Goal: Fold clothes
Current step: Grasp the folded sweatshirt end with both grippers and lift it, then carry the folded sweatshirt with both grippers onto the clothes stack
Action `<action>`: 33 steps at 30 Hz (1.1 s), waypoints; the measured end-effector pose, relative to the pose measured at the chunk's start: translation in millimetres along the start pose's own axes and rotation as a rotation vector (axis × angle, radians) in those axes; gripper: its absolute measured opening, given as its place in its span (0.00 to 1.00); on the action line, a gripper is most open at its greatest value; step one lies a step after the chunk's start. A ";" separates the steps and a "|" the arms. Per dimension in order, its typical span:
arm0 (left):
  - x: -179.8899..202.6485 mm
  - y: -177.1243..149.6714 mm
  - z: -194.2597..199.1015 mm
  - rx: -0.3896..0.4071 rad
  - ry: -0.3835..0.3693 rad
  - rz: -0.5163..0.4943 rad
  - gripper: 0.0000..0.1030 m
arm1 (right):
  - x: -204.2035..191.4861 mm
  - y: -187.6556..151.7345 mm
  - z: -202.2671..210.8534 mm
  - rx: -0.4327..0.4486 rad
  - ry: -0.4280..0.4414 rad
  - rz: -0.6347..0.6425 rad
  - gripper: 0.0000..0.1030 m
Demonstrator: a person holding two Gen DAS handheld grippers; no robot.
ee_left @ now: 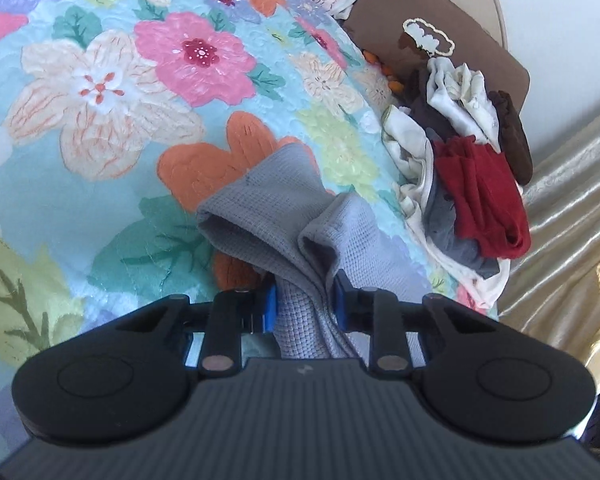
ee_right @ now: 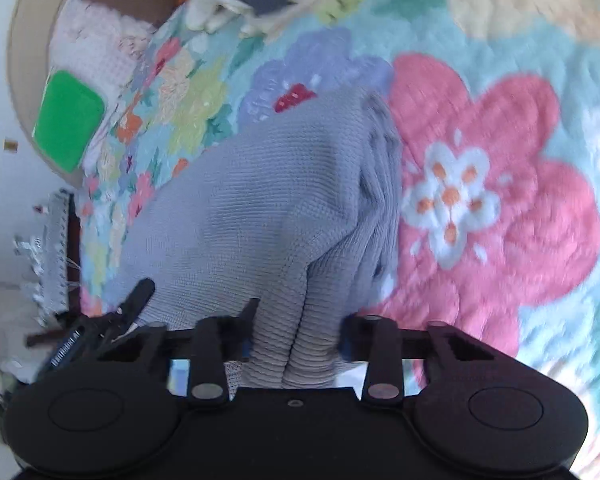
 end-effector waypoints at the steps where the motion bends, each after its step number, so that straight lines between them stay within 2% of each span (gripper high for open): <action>1: 1.2 -3.1 1.7 -0.014 -0.006 0.002 0.25 | -9.1 2.7 5.8 0.040 -0.042 0.076 0.27; 3: 3.2 -10.7 4.4 -0.043 -0.033 0.021 0.25 | -28.8 8.9 21.7 0.145 -0.138 0.239 0.25; 5: 4.6 -18.7 2.3 -0.066 -0.044 0.029 0.26 | -41.9 14.6 35.5 0.222 -0.191 0.345 0.25; 7: 2.7 -24.6 -3.0 -0.106 -0.046 0.028 0.32 | -38.5 24.9 39.1 0.229 -0.218 0.359 0.25; 10: -7.6 -26.9 -5.2 -0.166 -0.065 0.049 0.38 | -18.6 30.2 31.4 0.171 -0.240 0.315 0.26; 13: -18.8 -21.6 -2.5 -0.176 -0.086 0.097 0.44 | 4.8 23.9 28.2 0.129 -0.213 0.244 0.38; 15: -22.5 -16.5 -1.6 -0.150 -0.069 0.107 0.49 | 17.0 18.6 28.8 0.108 -0.167 0.181 0.54; 16: -22.7 -14.8 -2.9 -0.138 -0.052 0.099 0.55 | 22.4 16.7 27.7 0.095 -0.141 0.146 0.57; 19: -19.6 -13.0 -16.6 -0.144 -0.028 0.077 0.66 | 38.5 11.4 24.3 0.055 -0.063 0.041 0.64; 21: -16.3 -12.2 -26.4 -0.137 -0.033 0.061 0.66 | 45.8 10.7 18.5 0.051 -0.012 -0.009 0.75; 23: -11.3 -11.2 -32.6 -0.124 -0.028 0.036 0.56 | 49.0 13.6 10.4 0.060 0.062 -0.047 0.88; 24: -7.2 -10.7 -33.0 -0.124 -0.015 0.010 0.38 | 47.1 16.2 8.6 0.077 0.092 -0.048 0.87; 25: -2.2 -10.4 -33.0 -0.123 0.005 -0.024 0.36 | 42.5 19.2 7.2 0.087 0.119 -0.021 0.83; 26: 5.8 -10.4 -31.4 -0.119 0.048 -0.082 0.34 | 36.3 22.2 6.7 0.097 0.114 0.030 0.58; 27: 14.8 -10.3 -29.3 -0.112 0.094 -0.146 0.31 | 30.0 25.1 6.9 0.109 0.088 0.088 0.36; 28: 26.6 -10.2 -26.2 -0.097 0.143 -0.220 0.28 | 22.2 26.4 9.5 0.130 0.064 0.149 0.35; 31: 54.6 -8.7 -18.7 -0.053 0.231 -0.350 0.25 | -4.1 27.4 22.2 0.210 -0.005 0.338 0.30; 33: 68.6 -3.2 -13.4 -0.034 0.245 -0.395 0.23 | -19.3 31.1 30.9 0.254 -0.050 0.417 0.29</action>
Point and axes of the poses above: each gripper's, at about its wrist camera, not at the fingertips, and z roughly against the way its jaws point, x to its right, y to its top, the point moved 6 cm from there along -z, roughly the way its jaws point, and after that the axes turned 10 degrees about -x, right-handed, at the moved point
